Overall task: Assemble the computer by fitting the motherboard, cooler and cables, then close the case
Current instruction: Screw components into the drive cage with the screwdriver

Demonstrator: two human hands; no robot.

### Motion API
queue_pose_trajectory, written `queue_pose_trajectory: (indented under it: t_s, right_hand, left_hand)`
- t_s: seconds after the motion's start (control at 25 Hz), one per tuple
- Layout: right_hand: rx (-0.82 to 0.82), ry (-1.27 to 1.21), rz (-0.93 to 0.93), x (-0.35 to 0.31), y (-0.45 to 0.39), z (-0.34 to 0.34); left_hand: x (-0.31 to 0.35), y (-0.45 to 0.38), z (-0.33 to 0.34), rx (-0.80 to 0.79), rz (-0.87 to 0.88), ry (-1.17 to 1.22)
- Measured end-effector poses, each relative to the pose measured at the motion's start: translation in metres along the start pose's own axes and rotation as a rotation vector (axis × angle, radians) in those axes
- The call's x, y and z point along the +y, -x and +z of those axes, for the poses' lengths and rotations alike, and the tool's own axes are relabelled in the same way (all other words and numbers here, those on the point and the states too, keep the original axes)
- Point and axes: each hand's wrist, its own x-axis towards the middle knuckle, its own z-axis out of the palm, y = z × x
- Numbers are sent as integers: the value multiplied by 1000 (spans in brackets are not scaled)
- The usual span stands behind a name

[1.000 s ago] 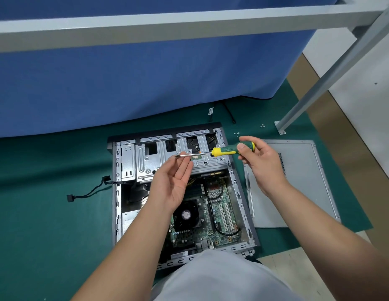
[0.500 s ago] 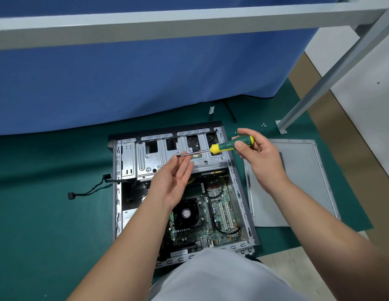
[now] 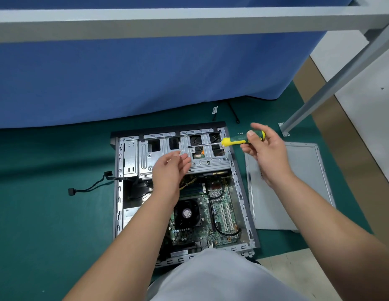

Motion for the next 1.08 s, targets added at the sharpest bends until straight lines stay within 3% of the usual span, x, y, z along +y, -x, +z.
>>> queue_pose_trajectory:
  t_s: [0.08,0.2,0.28,0.36,1.08]
  right_hand:
    - [-22,156,-96,-13,-8,-1]
    - [-73,345,-209,-28,-18,6]
    - [-118,426,-273,-35,-22,12]
    - [-157,506,-327,-41,-26,18]
    - [-388,891,-561,-71,-32,53]
  left_hand:
    - [6,-4,-5,55,268,-425]
    - [13,-21,-18,-58,606,-1065]
    - [11,-35,-28,-178,610,-1450]
    - [2,-43,-37,-243,562,-1681]
    - [-14,-46,-44,-209,590,-1752]
